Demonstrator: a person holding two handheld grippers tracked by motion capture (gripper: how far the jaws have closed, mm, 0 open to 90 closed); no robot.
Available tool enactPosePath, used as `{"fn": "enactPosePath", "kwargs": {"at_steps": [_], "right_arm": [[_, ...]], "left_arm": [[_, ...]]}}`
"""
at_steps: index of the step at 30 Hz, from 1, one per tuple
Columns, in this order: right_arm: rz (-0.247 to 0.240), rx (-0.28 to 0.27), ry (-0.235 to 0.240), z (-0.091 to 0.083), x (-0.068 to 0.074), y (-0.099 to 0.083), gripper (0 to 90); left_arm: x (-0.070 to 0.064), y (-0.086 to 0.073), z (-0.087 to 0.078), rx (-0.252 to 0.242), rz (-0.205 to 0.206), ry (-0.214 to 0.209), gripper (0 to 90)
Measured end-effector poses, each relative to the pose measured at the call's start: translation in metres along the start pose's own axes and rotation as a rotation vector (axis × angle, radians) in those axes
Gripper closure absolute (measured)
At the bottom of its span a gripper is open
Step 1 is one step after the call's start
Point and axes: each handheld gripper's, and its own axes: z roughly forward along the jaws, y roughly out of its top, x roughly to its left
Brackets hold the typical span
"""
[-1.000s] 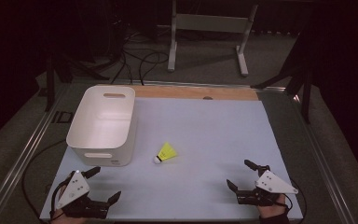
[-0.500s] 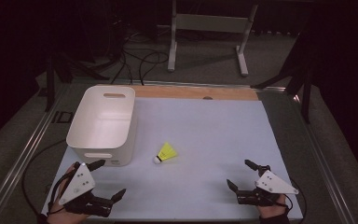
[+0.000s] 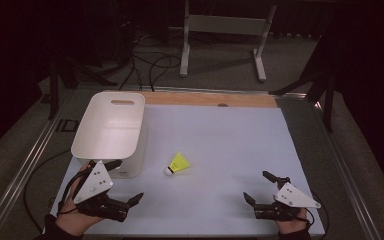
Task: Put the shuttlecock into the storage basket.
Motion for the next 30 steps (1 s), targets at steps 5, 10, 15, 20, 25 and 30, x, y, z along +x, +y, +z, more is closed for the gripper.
{"fn": "enactPosePath", "kwargs": {"at_steps": [5, 10, 15, 20, 25, 30], "right_arm": [[-0.005, -0.006, -0.003, 0.000, 0.000, 0.000, 8.6], [0.000, -0.004, -0.002, 0.000, 0.001, 0.000, 8.7], [-0.004, -0.001, -0.003, 0.001, 0.001, 0.001, 8.7], [0.005, -0.006, 0.003, 0.000, 0.001, 0.001, 8.7], [0.002, -0.008, 0.002, 0.000, 0.001, 0.001, 8.7], [0.005, -0.009, 0.005, 0.000, 0.001, 0.001, 8.7]], "left_arm": [[0.000, 0.009, 0.009, 0.013, 0.014, -0.011, 0.1], [-0.002, 0.018, 0.019, 0.029, 0.036, -0.036, 0.1], [-0.001, 0.026, 0.029, 0.037, 0.040, -0.050, 0.1], [-0.001, 0.032, 0.042, 0.048, 0.048, -0.066, 0.0], [-0.003, 0.035, 0.055, 0.059, 0.052, -0.080, 0.0], [-0.004, 0.036, 0.069, 0.075, 0.047, -0.093, 0.0]]}}
